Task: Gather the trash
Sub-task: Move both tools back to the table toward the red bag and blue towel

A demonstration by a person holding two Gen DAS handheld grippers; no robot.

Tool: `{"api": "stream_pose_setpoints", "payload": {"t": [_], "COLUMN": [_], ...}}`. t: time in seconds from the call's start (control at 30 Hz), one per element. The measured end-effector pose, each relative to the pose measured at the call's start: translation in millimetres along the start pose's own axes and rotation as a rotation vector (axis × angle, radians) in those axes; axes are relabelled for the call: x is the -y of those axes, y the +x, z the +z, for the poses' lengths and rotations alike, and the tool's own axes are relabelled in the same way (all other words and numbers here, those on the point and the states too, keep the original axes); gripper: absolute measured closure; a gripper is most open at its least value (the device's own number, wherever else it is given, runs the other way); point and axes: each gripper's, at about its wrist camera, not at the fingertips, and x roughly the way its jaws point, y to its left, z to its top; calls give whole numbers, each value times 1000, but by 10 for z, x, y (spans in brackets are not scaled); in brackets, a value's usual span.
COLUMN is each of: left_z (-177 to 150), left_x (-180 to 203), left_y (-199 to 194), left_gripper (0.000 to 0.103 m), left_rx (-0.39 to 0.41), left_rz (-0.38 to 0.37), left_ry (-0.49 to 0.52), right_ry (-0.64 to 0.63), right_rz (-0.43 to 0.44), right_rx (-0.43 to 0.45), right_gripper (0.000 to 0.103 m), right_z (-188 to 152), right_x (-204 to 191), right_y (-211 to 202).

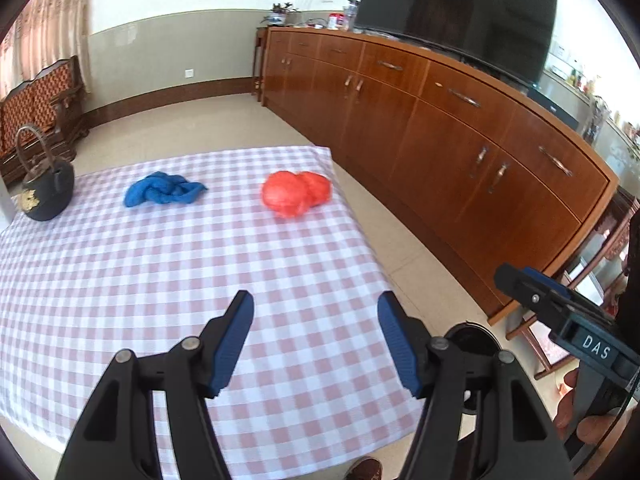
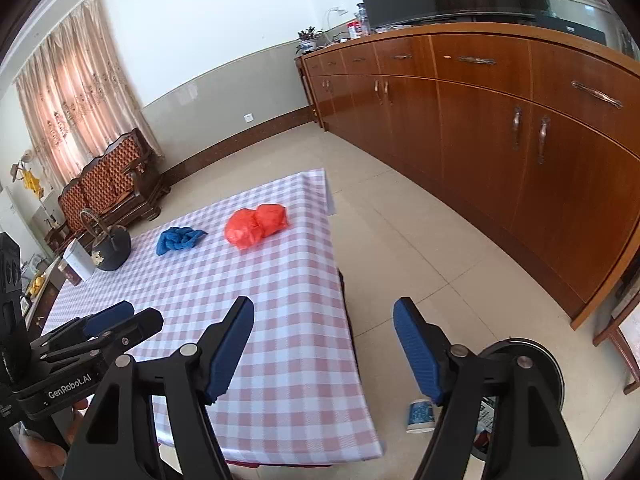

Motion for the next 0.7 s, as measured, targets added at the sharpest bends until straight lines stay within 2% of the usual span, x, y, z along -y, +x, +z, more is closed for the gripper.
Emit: {"api": "stream_pose_setpoints", "payload": {"t": [0.2,0.37,0.57,0.7], "left_z": [60,109,169,243], "left_x": [-576,-912,-1117,-1199], "left_y": [-18,78,204,306], "left_gripper": [37,37,37,37], "left_rx": [35,54,48,47], "left_rz": [89,131,157,173], "left_ry": [-74,-120,-152,-155], "right_ry": [-52,-79,-104,-107], "right_rz": [68,100,121,112], "right_rx": [-35,-59,-80,-88], "right_gripper": [26,26,25,25], "right_z": [68,154,243,318], "right_x": [-557,-868,-1158,-1212], "right_y": [371,681,985,1185]}}
